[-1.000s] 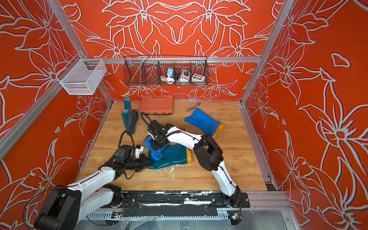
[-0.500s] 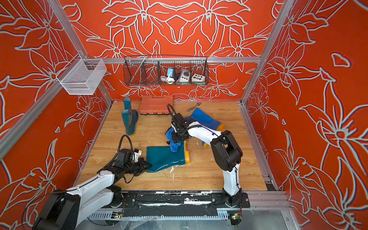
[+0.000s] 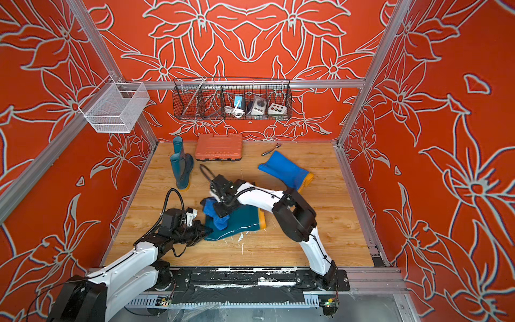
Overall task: Wipe the rubber boots with a cloth
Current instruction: Wipe the dirt off the rubber boot.
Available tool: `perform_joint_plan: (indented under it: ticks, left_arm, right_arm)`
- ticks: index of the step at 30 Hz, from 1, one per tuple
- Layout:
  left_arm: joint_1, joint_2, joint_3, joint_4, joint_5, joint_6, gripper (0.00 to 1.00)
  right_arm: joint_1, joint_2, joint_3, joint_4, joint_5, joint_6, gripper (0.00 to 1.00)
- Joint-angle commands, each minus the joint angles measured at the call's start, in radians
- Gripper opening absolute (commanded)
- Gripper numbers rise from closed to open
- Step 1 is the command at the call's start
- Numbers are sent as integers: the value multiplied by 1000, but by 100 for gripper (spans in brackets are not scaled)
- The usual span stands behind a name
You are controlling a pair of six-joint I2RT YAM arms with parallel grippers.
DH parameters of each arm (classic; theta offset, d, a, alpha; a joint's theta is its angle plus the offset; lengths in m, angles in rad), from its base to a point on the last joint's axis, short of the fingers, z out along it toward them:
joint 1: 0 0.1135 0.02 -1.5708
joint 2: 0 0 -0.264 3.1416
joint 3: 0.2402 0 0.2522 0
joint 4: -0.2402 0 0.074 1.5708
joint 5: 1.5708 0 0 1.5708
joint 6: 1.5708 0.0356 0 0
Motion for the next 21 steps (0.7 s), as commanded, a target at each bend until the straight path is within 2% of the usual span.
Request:
perform_joint_plan:
  ticks: [1,3,5,9,12,15,19,21]
  left_arm:
    - [4,-5,-21,-30,-19,-11,0]
    - [3,18,-20,-6,-13,-14,0]
    - [3,43,-15,13,-6,-15,0]
    - [3,77,9,12,19,-9,0]
    - [3,65,15,-18,23,-7,0]
    - [3,33,12,-52,19,-4,0]
    - [4,8,-1,-48,7,-16,0]
    - [4,18,-2,-34,12,-18,0]
  right_arm:
    - [-114,-115,-111,-21,78,9,0]
    - [-98,-121,-88,-35,76,12,0]
    - [-39,-98,-45,-21,74,29,0]
    - [138,42,164,-53,49,20,0]
    - [186,111,249,-75,13,27,0]
    - [133,57,146,-46,7,41,0]
    - [-40,-127,-129,25,20,72,0]
    - [-93,-204,-208,27,49,55,0]
